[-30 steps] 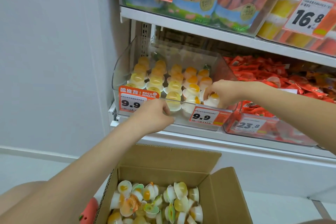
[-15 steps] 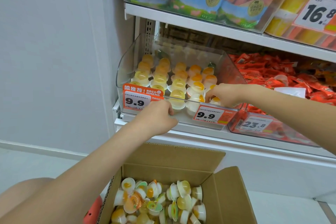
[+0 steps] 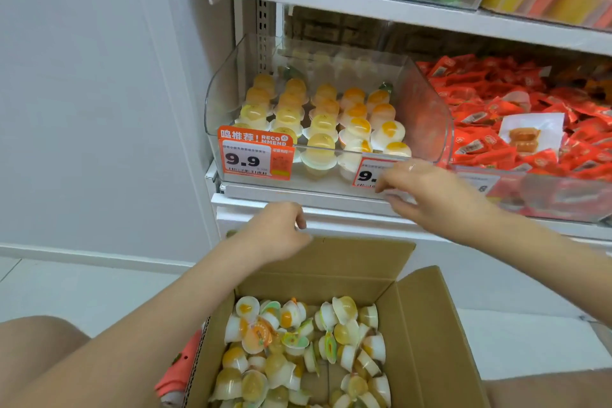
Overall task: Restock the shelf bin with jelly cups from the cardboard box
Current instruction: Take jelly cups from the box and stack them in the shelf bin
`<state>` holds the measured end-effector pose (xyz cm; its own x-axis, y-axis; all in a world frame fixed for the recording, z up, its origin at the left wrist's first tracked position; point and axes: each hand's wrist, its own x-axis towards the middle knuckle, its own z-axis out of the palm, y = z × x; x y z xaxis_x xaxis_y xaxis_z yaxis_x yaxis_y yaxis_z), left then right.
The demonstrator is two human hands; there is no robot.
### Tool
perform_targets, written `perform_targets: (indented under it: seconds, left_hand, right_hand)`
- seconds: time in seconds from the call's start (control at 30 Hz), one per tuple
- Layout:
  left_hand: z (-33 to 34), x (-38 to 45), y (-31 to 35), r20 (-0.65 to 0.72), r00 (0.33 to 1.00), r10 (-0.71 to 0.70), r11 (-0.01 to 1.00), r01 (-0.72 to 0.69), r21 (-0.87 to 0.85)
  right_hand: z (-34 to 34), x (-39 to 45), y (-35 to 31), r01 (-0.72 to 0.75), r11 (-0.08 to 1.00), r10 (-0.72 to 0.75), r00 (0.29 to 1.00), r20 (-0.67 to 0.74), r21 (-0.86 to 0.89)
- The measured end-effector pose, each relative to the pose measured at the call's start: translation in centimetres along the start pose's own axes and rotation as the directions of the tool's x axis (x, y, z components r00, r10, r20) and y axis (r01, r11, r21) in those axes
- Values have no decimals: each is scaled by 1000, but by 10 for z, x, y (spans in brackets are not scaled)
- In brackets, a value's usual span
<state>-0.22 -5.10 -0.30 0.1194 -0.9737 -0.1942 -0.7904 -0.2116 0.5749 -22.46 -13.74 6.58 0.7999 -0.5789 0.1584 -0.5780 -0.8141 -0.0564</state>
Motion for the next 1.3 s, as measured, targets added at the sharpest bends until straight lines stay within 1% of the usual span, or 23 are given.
perform_targets:
  seconds: [0.07, 0.13, 0.2, 0.27, 0.33, 0.4, 0.47, 0.53, 0.6, 0.67, 0.77, 0.83, 0.9, 0.97, 1.0, 1.03, 1.07, 1.1, 1.13, 1.17, 1.2, 1.23, 1.3]
  left_hand:
    - [28, -3, -17, 98, 994, -40, 998, 35, 47]
    - [59, -7, -41, 192, 976, -104, 986, 76, 149]
    - [90, -12, -68, 263, 948, -180, 957, 108, 268]
    - [121, -15, -92, 328, 914, -239, 931, 119, 346]
    - [148, -15, -107, 362, 887, -286, 928, 163, 336]
    - [172, -13, -115, 338, 864, -373, 920, 299, 253]
    - [198, -12, -122, 342, 818, -463, 886, 430, 171]
    - [226, -14, -132, 411, 765, -496, 866, 474, 161]
    - [245, -15, -143, 385, 772, -506, 861, 480, 169]
    - [253, -14, -149, 372, 773, -514, 858, 457, 236]
    - [252, -11, -152, 408, 767, -496, 863, 380, 334]
    - [250, -12, -153, 414, 784, -463, 882, 360, 305]
    - [248, -15, -156, 434, 798, -418, 908, 358, 217]
    - [238, -19, -156, 457, 799, -390, 907, 420, 40]
    - [230, -20, -154, 471, 790, -393, 875, 479, -73]
    - [220, -21, -150, 501, 767, -401, 808, 554, -201]
    - [208, -22, -144, 558, 730, -394, 689, 636, -346]
    - [195, -23, -136, 631, 688, -359, 523, 708, -474]
    - [182, -24, -127, 680, 671, -296, 339, 740, -581]
    - [169, -23, -118, 688, 686, -237, 207, 728, -654]
    - [155, -21, -109, 677, 711, -190, 114, 701, -704]
    - [139, -18, -98, 659, 739, -141, 50, 670, -740]
    - [104, -14, -71, 629, 776, -47, -21, 629, -777]
  right_hand:
    - [43, -20, -11, -22, 999, 14, 974, 226, 32]
    - [93, -34, -18, -73, 996, 39, 898, 438, 60]
    - [145, -47, -21, -159, 984, 79, 804, 590, 85]
    - [192, -58, -20, -279, 956, 143, 719, 681, 94]
    - [230, -65, -19, -433, 894, 219, 651, 727, 118]
    - [261, -73, -20, -603, 781, 304, 597, 742, 165]
    - [288, -82, -26, -662, 723, 325, 576, 750, 195]
    - [311, -90, -38, -601, 767, 258, 610, 750, 225]
    - [329, -91, -48, -480, 855, 205, 661, 722, 197]
    - [343, -86, -52, -339, 938, 178, 657, 732, 76]
    - [359, -79, -57, -194, 979, 172, 649, 741, -58]
    - [367, -77, -61, -165, 981, 189, 665, 722, -105]
    - [367, -74, -63, -172, 978, 204, 666, 718, -119]
    - [360, -70, -64, -267, 959, 250, 617, 747, -100]
    - [351, -67, -63, -348, 934, 287, 589, 755, -84]
    - [341, -64, -62, -436, 898, 330, 568, 754, -65]
    - [328, -60, -61, -536, 844, 368, 545, 753, -25]
    - [312, -55, -58, -650, 759, 394, 517, 760, 49]
    - [294, -50, -54, -760, 633, 396, 484, 780, 150]
    - [274, -44, -48, -839, 480, 368, 459, 808, 258]
    - [249, -38, -40, -874, 341, 324, 456, 829, 347]
    - [220, -31, -31, -874, 258, 283, 475, 833, 411]
    - [159, -20, -15, -817, 205, 227, 576, 786, 539]
